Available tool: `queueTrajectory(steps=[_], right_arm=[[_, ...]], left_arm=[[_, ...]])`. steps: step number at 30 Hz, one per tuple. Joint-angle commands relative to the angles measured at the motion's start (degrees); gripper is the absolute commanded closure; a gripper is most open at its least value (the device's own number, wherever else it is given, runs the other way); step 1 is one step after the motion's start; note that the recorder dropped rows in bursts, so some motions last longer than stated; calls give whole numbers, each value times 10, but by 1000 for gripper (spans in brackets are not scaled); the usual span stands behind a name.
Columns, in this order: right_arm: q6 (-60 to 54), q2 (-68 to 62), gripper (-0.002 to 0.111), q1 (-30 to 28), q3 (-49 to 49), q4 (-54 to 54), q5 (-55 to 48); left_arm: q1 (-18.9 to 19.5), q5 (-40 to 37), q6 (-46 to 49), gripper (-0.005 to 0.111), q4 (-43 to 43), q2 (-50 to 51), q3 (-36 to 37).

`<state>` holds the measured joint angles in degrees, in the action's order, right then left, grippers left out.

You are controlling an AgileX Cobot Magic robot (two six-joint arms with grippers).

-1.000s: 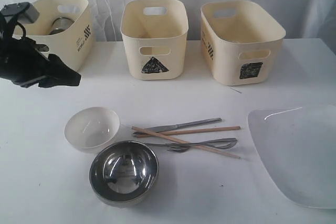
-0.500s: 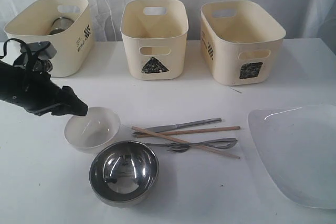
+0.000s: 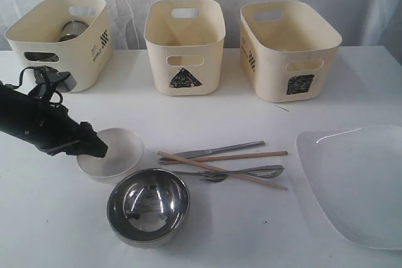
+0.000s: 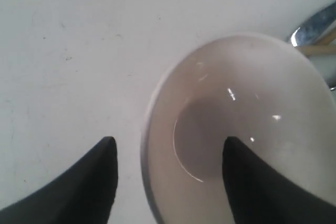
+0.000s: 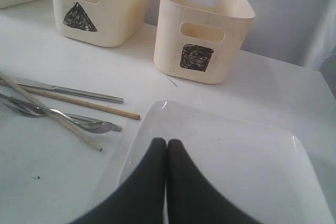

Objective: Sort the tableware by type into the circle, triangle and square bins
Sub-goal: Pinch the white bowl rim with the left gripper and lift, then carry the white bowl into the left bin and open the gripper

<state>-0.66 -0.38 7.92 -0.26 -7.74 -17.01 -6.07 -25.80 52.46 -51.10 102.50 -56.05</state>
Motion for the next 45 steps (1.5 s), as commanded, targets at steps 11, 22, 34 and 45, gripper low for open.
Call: queueTrajectory(steps=[11,22,34,45], right_arm=[[2,4,108,1,3,0,4],[2,4,108,1,3,0,4],[2,4,108,1,3,0,4],[7,4,108,1,3,1,4]], left_arm=[[2,-7,28,106,-3,-67,-18],[14,224,26,106,10,-157,-108],[62,305,60,106,14,21,-313],[82,258,-1,55,12,159,-427]])
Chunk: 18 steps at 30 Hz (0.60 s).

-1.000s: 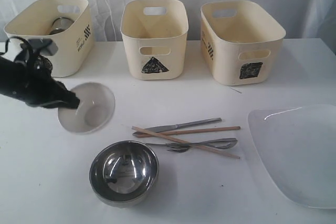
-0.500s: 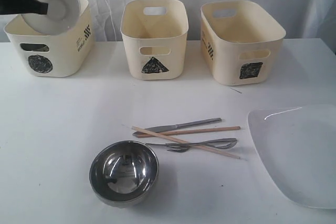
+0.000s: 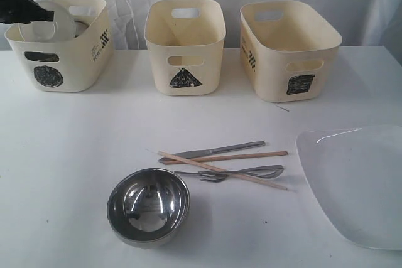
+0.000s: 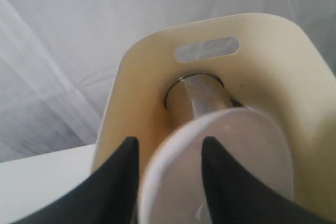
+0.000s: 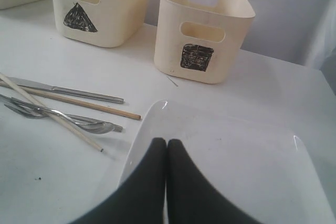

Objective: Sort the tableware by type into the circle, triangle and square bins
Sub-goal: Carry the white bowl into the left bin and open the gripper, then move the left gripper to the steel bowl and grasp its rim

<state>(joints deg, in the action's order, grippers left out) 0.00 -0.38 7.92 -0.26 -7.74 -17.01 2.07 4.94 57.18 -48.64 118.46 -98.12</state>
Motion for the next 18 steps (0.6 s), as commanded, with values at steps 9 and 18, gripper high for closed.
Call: queueTrajectory(steps=[9,18], right_arm=[[0,4,108,1,3,1,4],[11,4,108,1,3,1,4]], left_arm=[[0,-219,-47,71,-8,-116,78],[-11,-299,-43,71,-29,-271,334]])
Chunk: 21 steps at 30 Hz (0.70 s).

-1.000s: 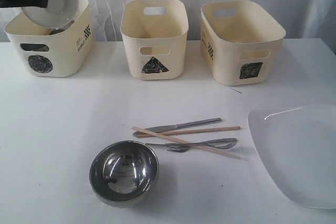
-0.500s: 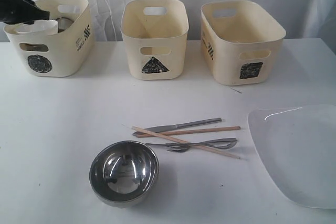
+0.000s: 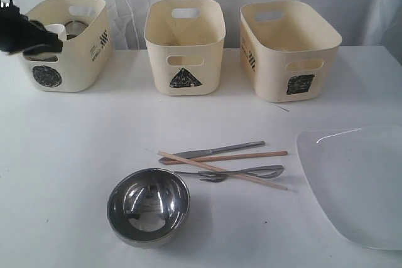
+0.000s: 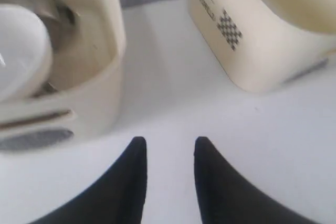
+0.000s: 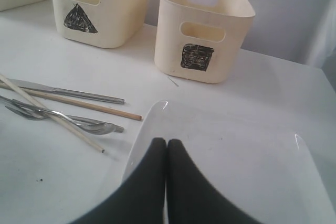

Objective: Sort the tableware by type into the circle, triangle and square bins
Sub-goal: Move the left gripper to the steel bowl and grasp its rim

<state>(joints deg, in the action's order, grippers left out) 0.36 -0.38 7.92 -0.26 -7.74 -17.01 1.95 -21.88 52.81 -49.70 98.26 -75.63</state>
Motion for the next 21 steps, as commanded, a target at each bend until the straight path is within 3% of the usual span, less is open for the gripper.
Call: queueTrajectory(steps=[1,7,12,19,21], right_arm=[[8,4,108,1,3,1,4],[9,4,108,1,3,1,4],[9,4,108,1,3,1,4],[9,4,108,1,3,1,4],[9,4,108,1,3,1,4]], left_arm=[[-13,-29,4,71,-21,-87,140],[-34,-24,14,71,-104,-181,258],[-76,-34,16,70,-103,-221,304],[-120,-48,16,43,-97,-221,330],[-125,-51,13,40,-97,-221,335]])
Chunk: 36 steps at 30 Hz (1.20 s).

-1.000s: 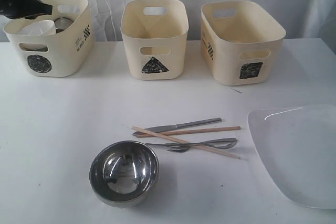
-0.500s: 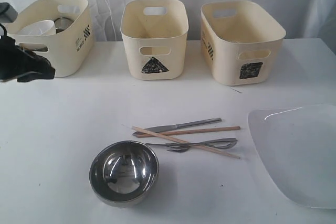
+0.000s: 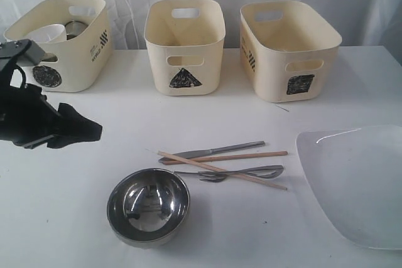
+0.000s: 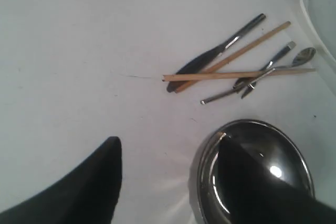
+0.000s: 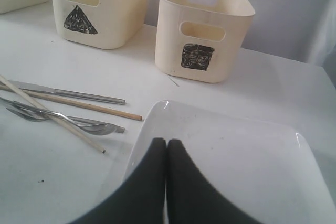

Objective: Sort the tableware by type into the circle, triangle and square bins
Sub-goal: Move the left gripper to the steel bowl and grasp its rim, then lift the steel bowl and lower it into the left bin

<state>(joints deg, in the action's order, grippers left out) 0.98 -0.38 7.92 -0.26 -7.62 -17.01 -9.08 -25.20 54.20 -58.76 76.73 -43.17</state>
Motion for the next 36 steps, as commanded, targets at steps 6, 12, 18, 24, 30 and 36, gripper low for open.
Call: queueTrajectory(steps=[6,12,18,24,30,36], right_arm=[[2,4,108,1,3,0,4],[2,4,108,1,3,0,4],[2,4,108,1,3,0,4],[2,4,108,1,3,0,4],[2,4,108,1,3,0,4],[2,4,108,1,3,0,4]], left_arm=[[-32,-30,0,41,-7,4,14],[-58,-45,0,41,-6,36,14],[-84,-32,2,44,5,60,14],[-89,-28,2,44,22,85,14],[-89,-13,2,44,22,97,14],[-89,-4,2,44,22,120,14]])
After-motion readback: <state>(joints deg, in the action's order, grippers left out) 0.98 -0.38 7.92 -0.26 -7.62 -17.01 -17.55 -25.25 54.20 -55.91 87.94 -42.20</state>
